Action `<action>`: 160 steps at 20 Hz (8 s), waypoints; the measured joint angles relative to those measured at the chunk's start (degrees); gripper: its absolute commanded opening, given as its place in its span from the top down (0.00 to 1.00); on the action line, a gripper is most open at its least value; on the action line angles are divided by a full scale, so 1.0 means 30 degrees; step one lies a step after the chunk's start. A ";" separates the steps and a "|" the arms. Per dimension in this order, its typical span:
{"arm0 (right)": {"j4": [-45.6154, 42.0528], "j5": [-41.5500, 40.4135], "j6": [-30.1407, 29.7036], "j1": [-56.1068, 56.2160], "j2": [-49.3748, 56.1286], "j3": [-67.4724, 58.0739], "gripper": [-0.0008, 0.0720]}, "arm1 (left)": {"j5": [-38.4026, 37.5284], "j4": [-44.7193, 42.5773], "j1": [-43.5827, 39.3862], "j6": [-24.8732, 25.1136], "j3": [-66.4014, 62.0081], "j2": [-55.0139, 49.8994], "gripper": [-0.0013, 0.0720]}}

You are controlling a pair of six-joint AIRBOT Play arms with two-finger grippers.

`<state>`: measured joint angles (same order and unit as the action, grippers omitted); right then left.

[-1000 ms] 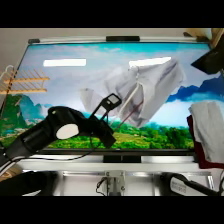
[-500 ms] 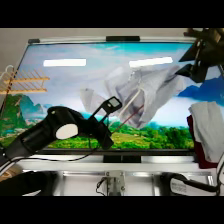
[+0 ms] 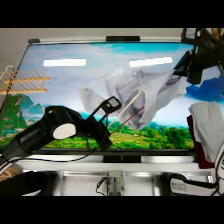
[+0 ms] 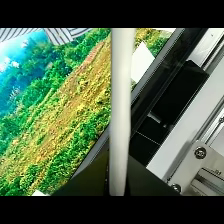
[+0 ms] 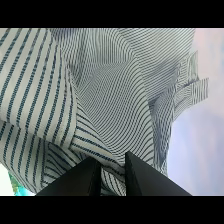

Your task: Fold the shirts.

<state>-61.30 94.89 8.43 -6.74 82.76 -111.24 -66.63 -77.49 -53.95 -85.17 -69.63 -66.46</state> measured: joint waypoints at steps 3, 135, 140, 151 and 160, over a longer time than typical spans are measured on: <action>0.0036 0.0255 0.0277 0.0000 0.0022 0.0000 0.88 | -0.0102 -0.0022 0.0000 0.0036 -0.0007 0.0000 0.92; 0.3526 -0.3468 1.8549 0.0015 -0.5530 0.0007 0.89 | -0.0517 0.8138 0.8014 0.1559 -0.9624 -0.2259 0.91; 0.2994 -0.0058 1.9948 0.0000 -0.3344 0.0051 0.89 | -0.2783 0.7745 0.6659 0.0197 -0.2208 -0.2608 0.91; 0.2681 -0.1829 1.9496 0.1566 -0.2317 0.7009 0.37 | -0.2907 0.7023 0.8590 -0.0925 0.1224 -0.0510 0.17; 0.1967 -0.5741 1.8921 0.2827 -0.2295 0.8291 0.37 | 0.1843 0.6688 1.1679 -0.2718 -0.3818 -0.4379 0.17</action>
<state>-55.40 77.67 65.19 1.74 75.88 -86.37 -61.10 -57.43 -18.92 -93.32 -81.08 -79.59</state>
